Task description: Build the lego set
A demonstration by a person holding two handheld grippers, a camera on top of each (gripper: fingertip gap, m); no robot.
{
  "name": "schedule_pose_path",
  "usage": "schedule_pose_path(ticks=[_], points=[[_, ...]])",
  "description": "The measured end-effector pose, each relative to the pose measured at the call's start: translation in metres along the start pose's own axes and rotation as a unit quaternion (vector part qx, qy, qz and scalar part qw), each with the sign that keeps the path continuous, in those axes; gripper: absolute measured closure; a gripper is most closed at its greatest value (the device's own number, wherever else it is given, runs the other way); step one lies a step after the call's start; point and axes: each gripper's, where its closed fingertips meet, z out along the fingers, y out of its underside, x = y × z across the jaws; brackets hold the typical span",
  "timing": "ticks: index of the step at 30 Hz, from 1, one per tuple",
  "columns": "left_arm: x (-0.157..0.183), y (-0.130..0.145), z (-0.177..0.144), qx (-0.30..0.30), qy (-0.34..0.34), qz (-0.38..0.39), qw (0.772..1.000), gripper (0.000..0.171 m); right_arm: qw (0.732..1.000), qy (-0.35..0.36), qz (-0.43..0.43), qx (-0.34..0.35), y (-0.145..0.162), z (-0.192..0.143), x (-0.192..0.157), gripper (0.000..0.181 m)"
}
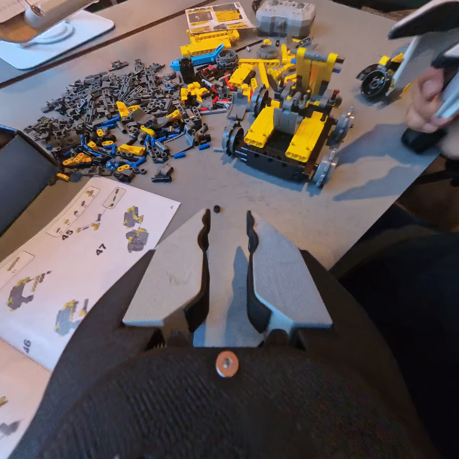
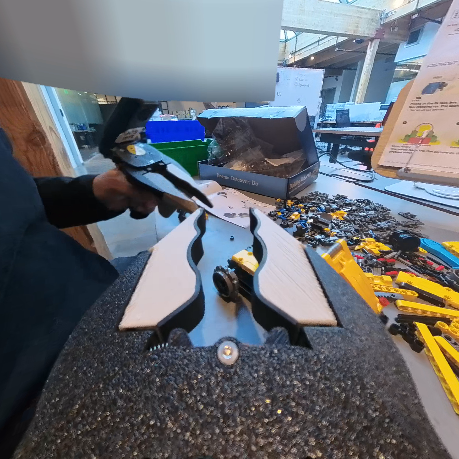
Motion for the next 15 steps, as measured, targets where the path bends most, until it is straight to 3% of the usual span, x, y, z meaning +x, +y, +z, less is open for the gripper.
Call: schedule_pose_path(ticks=[3, 10, 15], points=[[0.006, 0.006, 0.007, 0.0, -0.006, 0.01, 1.0, 0.144, 0.999, 0.026, -0.015, -0.01, 0.003, 0.004, 0.005, 0.147], [0.04, 0.01, 0.022, 0.034, 0.069, -0.002, 0.997, 0.143, 0.992, 0.102, -0.064, -0.029, 0.007, 0.008, 0.019, 0.147], [0.055, 0.013, 0.02, 0.054, 0.108, 0.035, 0.992, 0.141, 0.987, 0.135, -0.073, -0.044, 0.01, 0.01, 0.028, 0.147]])
